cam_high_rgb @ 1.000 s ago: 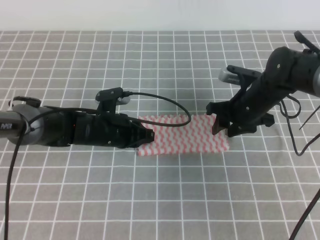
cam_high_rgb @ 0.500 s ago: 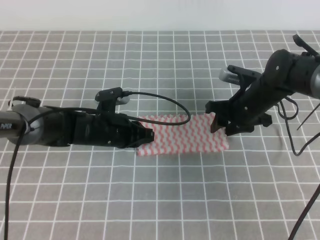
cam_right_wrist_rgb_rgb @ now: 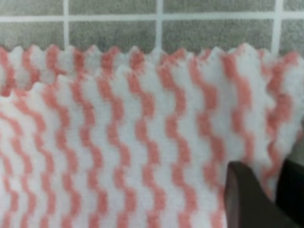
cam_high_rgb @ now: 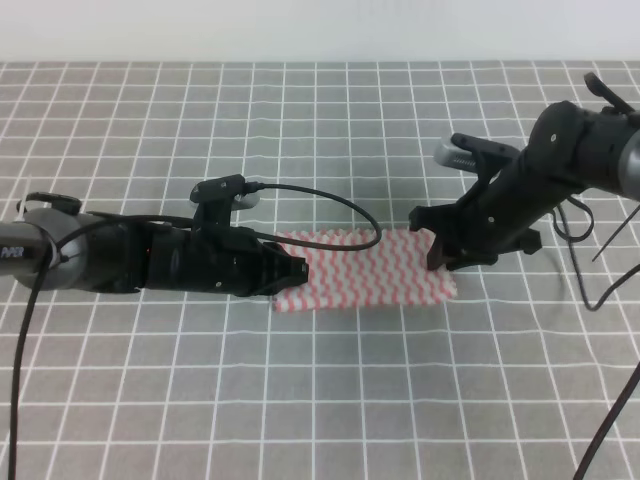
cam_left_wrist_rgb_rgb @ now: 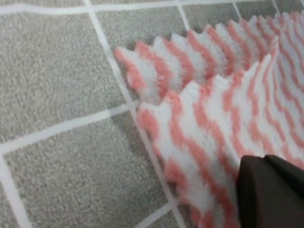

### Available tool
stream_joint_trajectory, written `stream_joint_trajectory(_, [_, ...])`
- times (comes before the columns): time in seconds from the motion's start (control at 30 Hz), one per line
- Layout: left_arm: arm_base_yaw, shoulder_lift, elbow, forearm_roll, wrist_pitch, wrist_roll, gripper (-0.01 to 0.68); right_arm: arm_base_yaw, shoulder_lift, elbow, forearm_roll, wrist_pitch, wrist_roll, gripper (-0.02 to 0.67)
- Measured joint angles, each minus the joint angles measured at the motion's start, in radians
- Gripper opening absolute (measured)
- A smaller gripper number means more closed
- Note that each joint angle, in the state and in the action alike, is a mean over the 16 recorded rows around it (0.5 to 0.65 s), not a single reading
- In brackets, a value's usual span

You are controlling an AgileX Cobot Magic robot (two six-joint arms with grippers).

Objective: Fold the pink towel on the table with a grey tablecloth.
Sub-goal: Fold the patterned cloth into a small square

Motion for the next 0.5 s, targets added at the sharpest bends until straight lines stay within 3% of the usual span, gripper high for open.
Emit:
stream_joint_trajectory(0.27, [0.0,0.0,0.0,0.001,0.0,0.0,-0.004,0.002,0.004,-0.041,0.007,0.036,-0.007,0.026])
stream_joint_trajectory(0.5, [0.0,0.0,0.0,0.001,0.003,0.0,-0.004,0.008,0.006,-0.109,0.02,0.09,-0.011,-0.008])
